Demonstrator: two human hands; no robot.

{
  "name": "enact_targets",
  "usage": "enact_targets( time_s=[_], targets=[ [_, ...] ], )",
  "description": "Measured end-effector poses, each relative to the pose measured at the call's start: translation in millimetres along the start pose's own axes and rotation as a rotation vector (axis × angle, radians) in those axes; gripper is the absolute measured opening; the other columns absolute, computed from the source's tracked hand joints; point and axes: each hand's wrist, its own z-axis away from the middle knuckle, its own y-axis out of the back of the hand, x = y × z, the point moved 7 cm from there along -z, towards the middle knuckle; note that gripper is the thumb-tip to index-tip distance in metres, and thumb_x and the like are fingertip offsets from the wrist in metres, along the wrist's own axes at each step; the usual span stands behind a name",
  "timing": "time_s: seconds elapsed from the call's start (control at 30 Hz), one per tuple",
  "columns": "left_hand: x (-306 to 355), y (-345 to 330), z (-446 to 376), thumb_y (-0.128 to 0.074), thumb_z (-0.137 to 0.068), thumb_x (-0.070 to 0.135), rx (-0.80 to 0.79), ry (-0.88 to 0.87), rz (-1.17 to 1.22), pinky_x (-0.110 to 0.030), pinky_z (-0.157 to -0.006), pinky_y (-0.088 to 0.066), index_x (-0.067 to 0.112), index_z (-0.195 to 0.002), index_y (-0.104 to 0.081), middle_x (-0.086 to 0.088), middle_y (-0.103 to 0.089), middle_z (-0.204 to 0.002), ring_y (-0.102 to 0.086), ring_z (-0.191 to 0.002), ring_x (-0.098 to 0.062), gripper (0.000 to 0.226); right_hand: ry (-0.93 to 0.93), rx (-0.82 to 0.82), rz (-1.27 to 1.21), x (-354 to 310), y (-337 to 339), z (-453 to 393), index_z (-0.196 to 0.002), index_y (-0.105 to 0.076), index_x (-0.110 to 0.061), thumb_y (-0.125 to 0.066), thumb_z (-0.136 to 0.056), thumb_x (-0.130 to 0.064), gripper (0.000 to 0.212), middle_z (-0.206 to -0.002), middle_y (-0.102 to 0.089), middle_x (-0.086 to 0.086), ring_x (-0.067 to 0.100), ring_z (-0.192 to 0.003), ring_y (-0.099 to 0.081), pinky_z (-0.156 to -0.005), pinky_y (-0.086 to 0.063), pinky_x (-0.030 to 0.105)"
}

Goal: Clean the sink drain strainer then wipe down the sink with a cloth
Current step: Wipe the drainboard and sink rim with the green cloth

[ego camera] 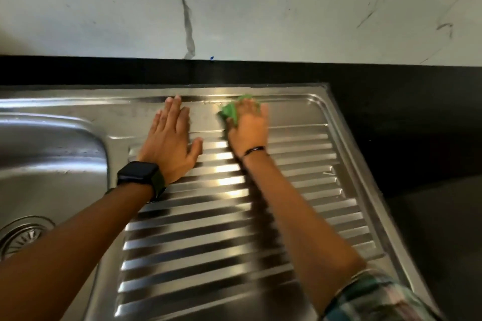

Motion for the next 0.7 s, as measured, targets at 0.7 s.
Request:
enact_targets(
  time_s=[0.7],
  targets=[
    [2,1,-1,-0.028,-0.078,0.057,-0.065,0.000,0.032,-0.029,-0.113,0.003,0.010,-0.146,-0.005,-0.008,0.000,-0.157,0.009,-0.138,-0.011,0.086,-0.447,0.192,-0.077,123,46,-28,-0.115,-0.053,0.002,-0.051,-0.091,-0.023,0.034,-0.122,-0.055,0.021,0.033,-0.121,-0.043,-0.107,-0.032,0.042]
  ],
)
